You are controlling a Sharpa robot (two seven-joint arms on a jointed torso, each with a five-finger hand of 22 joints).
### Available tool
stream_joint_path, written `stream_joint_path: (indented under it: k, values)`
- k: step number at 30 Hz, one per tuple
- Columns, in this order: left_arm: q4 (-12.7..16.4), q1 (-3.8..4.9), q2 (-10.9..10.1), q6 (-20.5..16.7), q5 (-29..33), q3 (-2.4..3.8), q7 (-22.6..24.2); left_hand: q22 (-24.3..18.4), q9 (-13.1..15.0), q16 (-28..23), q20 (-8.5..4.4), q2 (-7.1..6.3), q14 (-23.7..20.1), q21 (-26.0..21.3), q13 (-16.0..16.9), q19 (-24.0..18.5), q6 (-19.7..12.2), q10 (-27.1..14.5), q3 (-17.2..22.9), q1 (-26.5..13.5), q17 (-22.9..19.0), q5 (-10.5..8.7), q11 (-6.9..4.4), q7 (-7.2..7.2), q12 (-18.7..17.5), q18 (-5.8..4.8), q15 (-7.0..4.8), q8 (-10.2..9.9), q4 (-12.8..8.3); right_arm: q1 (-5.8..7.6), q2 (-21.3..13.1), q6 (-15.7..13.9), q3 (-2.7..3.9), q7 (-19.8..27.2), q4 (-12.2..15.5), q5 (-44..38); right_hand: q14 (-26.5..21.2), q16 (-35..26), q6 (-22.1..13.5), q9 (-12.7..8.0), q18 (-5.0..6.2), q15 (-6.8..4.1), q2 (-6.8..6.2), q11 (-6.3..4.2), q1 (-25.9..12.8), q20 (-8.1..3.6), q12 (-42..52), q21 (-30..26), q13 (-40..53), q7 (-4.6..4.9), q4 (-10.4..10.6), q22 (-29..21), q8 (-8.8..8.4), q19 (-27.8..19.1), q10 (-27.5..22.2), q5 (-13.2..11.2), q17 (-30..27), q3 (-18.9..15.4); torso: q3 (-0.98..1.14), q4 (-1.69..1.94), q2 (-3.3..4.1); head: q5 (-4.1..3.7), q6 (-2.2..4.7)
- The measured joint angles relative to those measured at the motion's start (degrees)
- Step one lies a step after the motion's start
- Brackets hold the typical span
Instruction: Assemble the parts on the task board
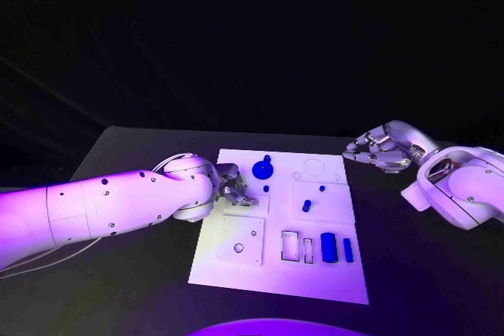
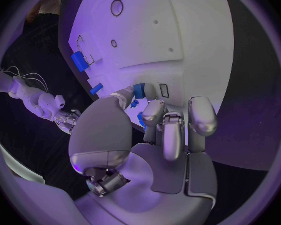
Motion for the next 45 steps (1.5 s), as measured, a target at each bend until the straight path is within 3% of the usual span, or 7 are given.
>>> stream_joint_path:
  k: [4,9,23,30,39,45]
  values:
    - [-0.06,0.00,0.02,-0.06,0.16,0.00,-0.03,0.00,0.00,0.00,0.00,0.34,0.00,0.00,0.00,0.00,0.00,0.00,-0.16,-0.34,0.00,0.00,0.00,0.00,0.00,0.00,0.00,0.00,0.16,0.00,0.00,-0.01,0.00,0.00,0.00,0.00,0.00,0.00,0.00,0.00,0.00,0.00,0.00,0.00,0.00,0.00,0.00,0.00,0.00,0.00,0.00,0.00,0.00,0.00,0.00,0.00,0.00,0.00,0.00,-0.01,0.00,-0.01,0.05]
    - [-0.12,0.00,0.05,-0.17,0.42,0.01,-0.07,-0.01,-0.06,0.00,0.00,1.82,0.00,0.00,0.06,0.00,0.00,0.00,-0.16,-0.31,0.00,0.00,0.00,0.00,0.00,0.00,0.00,0.01,0.16,0.00,0.00,-0.03,0.00,0.00,-0.01,0.00,0.00,0.00,0.00,-0.01,0.00,0.00,0.00,0.00,0.00,0.00,0.00,0.00,0.00,0.00,0.00,0.00,0.00,0.00,0.00,0.00,0.00,0.00,0.00,-0.01,0.00,-0.04,0.08]
    - [-0.27,0.01,0.14,-0.47,1.16,0.02,-0.18,0.07,-0.06,0.00,-0.21,1.82,0.00,0.00,0.11,0.21,0.00,-0.01,-0.16,-0.31,-0.01,0.00,0.01,0.00,0.24,0.00,0.00,-0.23,0.16,0.00,0.00,-0.09,0.00,0.00,-0.05,0.00,0.00,0.00,0.00,-0.02,0.00,0.00,0.00,0.00,0.00,0.00,0.00,-0.02,0.00,0.00,0.01,0.00,0.00,0.00,0.00,0.00,0.00,0.00,0.02,0.00,0.00,-0.08,0.19]
    - [-0.28,0.02,0.25,-0.60,1.41,0.03,-0.22,0.07,0.00,0.00,-0.21,3.53,0.00,0.00,0.11,0.21,0.00,-0.01,0.35,1.87,0.00,0.00,0.01,0.00,0.24,0.00,0.00,-0.23,-0.35,0.00,-0.01,-0.09,0.00,-0.01,-0.05,0.00,0.00,0.00,0.00,0.04,0.00,0.00,0.00,0.00,0.00,0.00,0.00,-0.35,0.00,0.00,0.33,-0.06,0.00,0.00,0.00,0.00,0.00,-0.01,0.02,0.00,0.00,-0.08,0.17]
    - [-0.27,0.07,0.47,-0.87,2.43,0.09,-0.28,0.15,0.44,0.00,-0.20,3.46,0.00,0.00,0.07,0.20,-0.13,-0.02,1.52,6.51,0.03,-0.02,0.01,0.29,0.23,0.00,0.00,0.00,-1.01,-0.01,-0.02,-0.10,0.00,-0.02,-0.06,0.00,0.00,0.00,0.00,0.04,0.00,0.00,0.00,0.00,0.00,0.00,0.00,-0.35,0.00,0.00,0.33,-0.06,0.00,0.00,0.00,0.00,0.00,-0.01,0.03,-0.01,-0.01,-0.13,0.16]
    - [-0.44,0.09,0.62,-0.91,2.93,0.12,-0.42,0.15,0.49,0.00,-0.21,3.77,0.00,0.00,0.07,0.20,-0.42,-0.02,1.52,6.80,0.03,-0.13,0.02,0.19,0.24,0.00,0.00,0.01,-1.02,-0.01,-0.03,-0.10,0.00,-0.02,-0.06,0.00,0.00,0.00,0.00,0.03,0.00,0.00,0.00,0.00,0.00,0.00,0.00,-0.35,0.00,0.00,0.33,-0.06,0.00,0.00,0.00,0.00,0.00,-0.01,0.02,-0.02,-0.01,-0.20,0.22]
